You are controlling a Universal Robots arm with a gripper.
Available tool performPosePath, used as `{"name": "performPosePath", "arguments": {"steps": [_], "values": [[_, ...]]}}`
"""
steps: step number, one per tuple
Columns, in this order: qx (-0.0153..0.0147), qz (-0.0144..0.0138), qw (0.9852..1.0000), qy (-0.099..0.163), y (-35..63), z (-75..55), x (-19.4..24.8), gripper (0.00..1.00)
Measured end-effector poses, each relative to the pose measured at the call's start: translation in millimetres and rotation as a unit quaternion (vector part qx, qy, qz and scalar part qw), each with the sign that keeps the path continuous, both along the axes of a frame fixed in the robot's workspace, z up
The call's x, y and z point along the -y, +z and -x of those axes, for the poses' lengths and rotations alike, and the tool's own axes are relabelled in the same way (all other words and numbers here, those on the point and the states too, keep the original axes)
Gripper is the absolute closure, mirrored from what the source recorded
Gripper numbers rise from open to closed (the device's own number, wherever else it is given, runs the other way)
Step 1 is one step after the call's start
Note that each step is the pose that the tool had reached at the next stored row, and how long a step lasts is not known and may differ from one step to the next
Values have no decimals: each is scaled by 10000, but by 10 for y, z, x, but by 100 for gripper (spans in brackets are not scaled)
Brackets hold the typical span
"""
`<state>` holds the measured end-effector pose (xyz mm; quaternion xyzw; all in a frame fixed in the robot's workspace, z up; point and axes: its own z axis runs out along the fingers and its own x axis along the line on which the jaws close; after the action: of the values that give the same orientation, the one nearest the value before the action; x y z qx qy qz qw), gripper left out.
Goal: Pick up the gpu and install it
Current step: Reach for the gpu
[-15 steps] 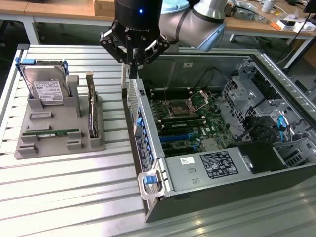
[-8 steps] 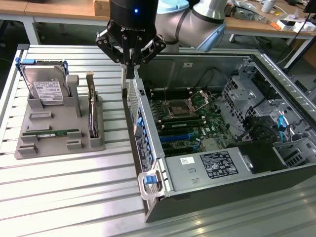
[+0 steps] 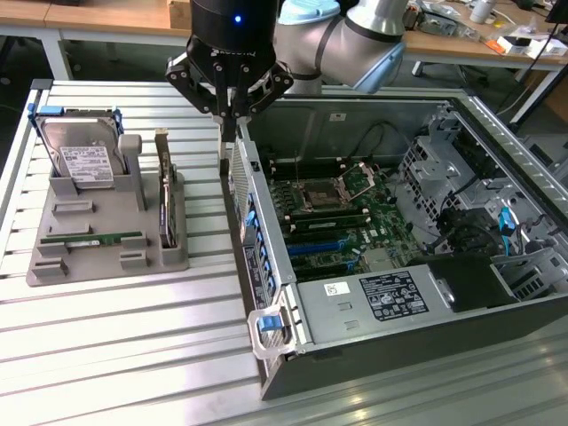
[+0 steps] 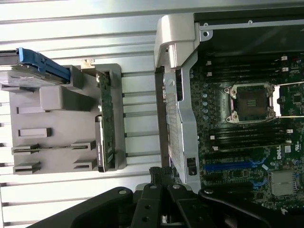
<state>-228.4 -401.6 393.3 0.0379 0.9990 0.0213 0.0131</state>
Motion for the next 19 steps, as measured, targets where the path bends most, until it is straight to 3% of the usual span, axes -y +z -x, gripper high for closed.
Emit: {"name": "performPosePath", "arguments": {"steps": [19], "values": [[0,0,10000,0,0,180,1,89]]}}
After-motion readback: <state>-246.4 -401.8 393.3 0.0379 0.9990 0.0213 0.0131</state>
